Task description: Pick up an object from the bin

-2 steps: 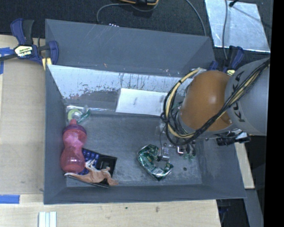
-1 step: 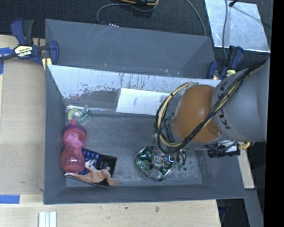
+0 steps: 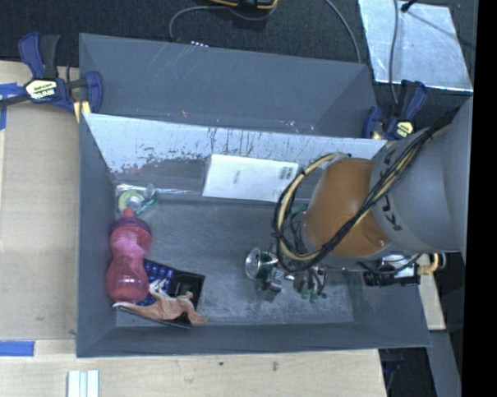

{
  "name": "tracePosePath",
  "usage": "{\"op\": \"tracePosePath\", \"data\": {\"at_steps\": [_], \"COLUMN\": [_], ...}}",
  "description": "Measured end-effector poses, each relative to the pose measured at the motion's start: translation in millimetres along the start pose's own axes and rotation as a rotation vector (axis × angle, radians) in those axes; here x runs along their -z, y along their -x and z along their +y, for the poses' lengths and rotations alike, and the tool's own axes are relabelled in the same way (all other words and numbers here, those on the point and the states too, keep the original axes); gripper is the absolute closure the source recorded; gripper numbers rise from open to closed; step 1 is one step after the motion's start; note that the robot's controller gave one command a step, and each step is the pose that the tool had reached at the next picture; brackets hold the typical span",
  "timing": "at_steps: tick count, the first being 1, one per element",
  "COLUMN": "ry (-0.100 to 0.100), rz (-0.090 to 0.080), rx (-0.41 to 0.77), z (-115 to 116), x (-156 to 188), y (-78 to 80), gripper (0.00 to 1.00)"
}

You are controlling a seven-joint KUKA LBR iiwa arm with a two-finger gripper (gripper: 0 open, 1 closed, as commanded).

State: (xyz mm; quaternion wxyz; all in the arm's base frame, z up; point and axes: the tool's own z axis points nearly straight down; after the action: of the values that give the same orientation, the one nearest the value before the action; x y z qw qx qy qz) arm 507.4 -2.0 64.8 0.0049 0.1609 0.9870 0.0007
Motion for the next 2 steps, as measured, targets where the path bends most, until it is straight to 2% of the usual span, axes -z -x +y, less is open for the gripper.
{"op": "tracePosePath", "data": {"at_steps": [2], "ry": [-0.001], "rz": [0.001], "rx": [-0.013], "z": [-2.0], "x": [8.8], "y": [-0.3], "gripper": [1.0]}}
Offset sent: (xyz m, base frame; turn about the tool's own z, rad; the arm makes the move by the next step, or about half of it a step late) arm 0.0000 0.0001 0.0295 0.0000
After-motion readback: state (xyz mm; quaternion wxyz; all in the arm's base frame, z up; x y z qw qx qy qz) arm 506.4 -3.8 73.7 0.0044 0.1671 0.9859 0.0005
